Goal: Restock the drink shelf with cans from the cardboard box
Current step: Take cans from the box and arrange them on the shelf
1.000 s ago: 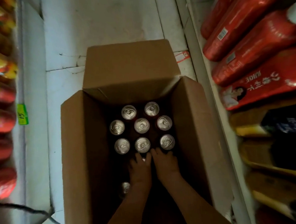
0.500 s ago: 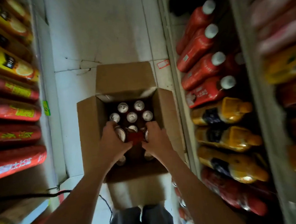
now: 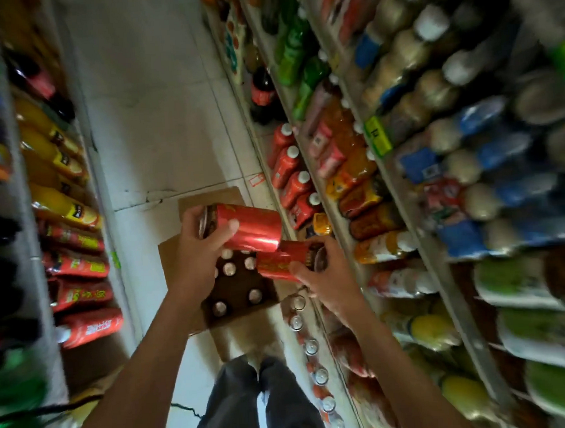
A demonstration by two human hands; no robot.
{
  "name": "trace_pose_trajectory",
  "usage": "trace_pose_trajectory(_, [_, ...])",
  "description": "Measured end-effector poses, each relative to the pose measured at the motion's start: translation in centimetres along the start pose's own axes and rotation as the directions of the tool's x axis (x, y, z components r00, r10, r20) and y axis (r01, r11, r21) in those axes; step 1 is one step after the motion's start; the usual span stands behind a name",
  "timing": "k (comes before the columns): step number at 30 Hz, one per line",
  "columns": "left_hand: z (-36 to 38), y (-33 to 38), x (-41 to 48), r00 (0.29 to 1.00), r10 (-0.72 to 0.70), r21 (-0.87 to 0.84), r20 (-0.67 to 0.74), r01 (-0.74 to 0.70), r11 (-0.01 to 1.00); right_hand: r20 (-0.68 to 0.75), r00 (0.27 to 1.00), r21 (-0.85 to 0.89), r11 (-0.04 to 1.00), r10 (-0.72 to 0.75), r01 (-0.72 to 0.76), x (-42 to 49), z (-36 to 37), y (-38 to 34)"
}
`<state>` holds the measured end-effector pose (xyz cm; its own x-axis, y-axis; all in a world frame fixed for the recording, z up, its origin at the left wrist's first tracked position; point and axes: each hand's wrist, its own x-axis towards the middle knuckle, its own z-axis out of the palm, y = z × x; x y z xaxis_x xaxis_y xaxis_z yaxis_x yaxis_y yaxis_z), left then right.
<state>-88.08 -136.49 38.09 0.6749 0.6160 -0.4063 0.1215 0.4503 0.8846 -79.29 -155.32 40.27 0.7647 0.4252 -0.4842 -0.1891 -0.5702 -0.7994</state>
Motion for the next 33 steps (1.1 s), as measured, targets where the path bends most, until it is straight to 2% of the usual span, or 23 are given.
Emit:
trace_pose_trajectory(3, [2.3, 4.4, -2.3, 0.994, -0.048, -0.291, 0.096, 0.075, 0.954, -0.036, 0.999, 0.067, 0.997, -0.034, 0.036, -4.6, -4.0, -3.6])
trace_pose_trajectory(7, [5.3, 10.1, -4.9, 0.964, -0.066, -0.409, 0.258, 0.171, 0.896, -0.093, 0.991, 0.218, 0.97, -0.093, 0.111, -9.3, -8.1, -8.2])
trace_pose_trajectory(13, [10.1, 16.8, -8.3, 0.932, 0.055, -0.395, 0.358, 0.098, 0.913, -0.178, 0.968, 0.326, 0.917, -0.178, 0.228, -14.7, -12.6, -12.6])
trace_pose_trajectory(16, [13.2, 19.1, -10.4, 0.913, 0.076, -0.324, 0.4, 0.064, 0.944, -0.197, 0.951, 0.322, 0.901, -0.239, 0.293, -17.0, -15.3, -14.0])
trace_pose_trajectory(20, [17.8, 21.8, -13.3, 0.883, 0.121, -0.223, 0.452, -0.02, 0.975, -0.289, 0.897, 0.333, 0.843, -0.336, 0.423, -19.5, -19.4, -15.9])
trace_pose_trajectory(25, [21.6, 24.6, -14.3, 0.754, 0.062, -0.064, 0.654, -0.026, 0.998, -0.41, 0.826, 0.302, 0.797, -0.388, 0.524, -21.2, -23.8, -17.1])
trace_pose_trajectory(28, [23.1, 25.3, -14.0, 0.585, -0.028, 0.07, 0.811, -0.05, 0.996, -0.466, 0.798, 0.271, 0.797, -0.382, 0.539, -22.3, -26.5, -17.2])
trace_pose_trajectory(29, [23.9, 25.3, -13.6, 0.565, -0.072, 0.137, 0.822, -0.072, 0.988, -0.493, 0.787, 0.229, 0.818, -0.37, 0.528, -22.5, -27.5, -17.1])
trace_pose_trajectory(32, [25.9, 24.4, -13.8, 0.356, -0.162, 0.171, 0.92, 0.007, 0.985, -0.577, 0.749, 0.104, 0.88, -0.326, 0.464, -22.5, -29.8, -16.5])
trace_pose_trajectory(33, [26.4, 24.2, -14.0, 0.312, -0.181, 0.186, 0.933, 0.016, 0.982, -0.599, 0.735, 0.065, 0.896, -0.318, 0.44, -22.4, -30.6, -16.2])
